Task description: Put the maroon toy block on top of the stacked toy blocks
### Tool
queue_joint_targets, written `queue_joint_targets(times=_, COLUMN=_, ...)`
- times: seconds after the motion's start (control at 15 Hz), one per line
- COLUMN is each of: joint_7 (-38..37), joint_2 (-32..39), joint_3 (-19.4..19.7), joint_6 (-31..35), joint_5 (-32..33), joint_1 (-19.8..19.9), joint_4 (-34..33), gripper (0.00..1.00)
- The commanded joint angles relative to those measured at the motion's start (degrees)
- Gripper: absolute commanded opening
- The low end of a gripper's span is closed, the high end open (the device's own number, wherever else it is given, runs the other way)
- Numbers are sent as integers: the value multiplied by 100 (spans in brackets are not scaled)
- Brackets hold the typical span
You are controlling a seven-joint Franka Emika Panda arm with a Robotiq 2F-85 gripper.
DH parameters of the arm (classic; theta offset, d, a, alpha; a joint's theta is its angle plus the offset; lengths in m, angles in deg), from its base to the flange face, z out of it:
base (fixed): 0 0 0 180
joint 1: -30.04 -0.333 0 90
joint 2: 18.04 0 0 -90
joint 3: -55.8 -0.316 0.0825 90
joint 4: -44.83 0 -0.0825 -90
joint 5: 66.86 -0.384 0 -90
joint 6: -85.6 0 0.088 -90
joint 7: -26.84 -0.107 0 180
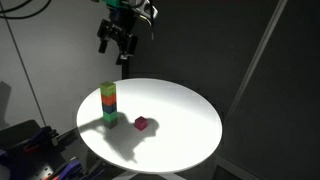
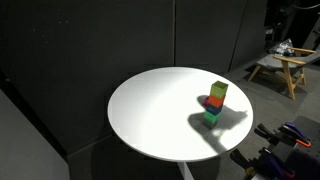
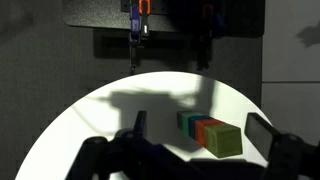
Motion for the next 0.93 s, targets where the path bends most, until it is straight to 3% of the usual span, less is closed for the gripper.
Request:
queue_joint_targets(times=0.0, joint_7=32, joint_2=11, joint_3=-133, joint_6=-11, joint_5=-28, joint_1=150, joint_4=-17, gripper=100)
queue_joint_targets(times=0.53, joint_7=7, joint_2=3, joint_3=-144, joint_6=8, joint_5=-14, joint_1=146, joint_4=-23, gripper=100)
queue_joint_targets(times=0.87, joint_7=-320, joint_2=210, joint_3=-350, joint_6=279, joint_5=101, joint_1=150, joint_4=-70, gripper=100)
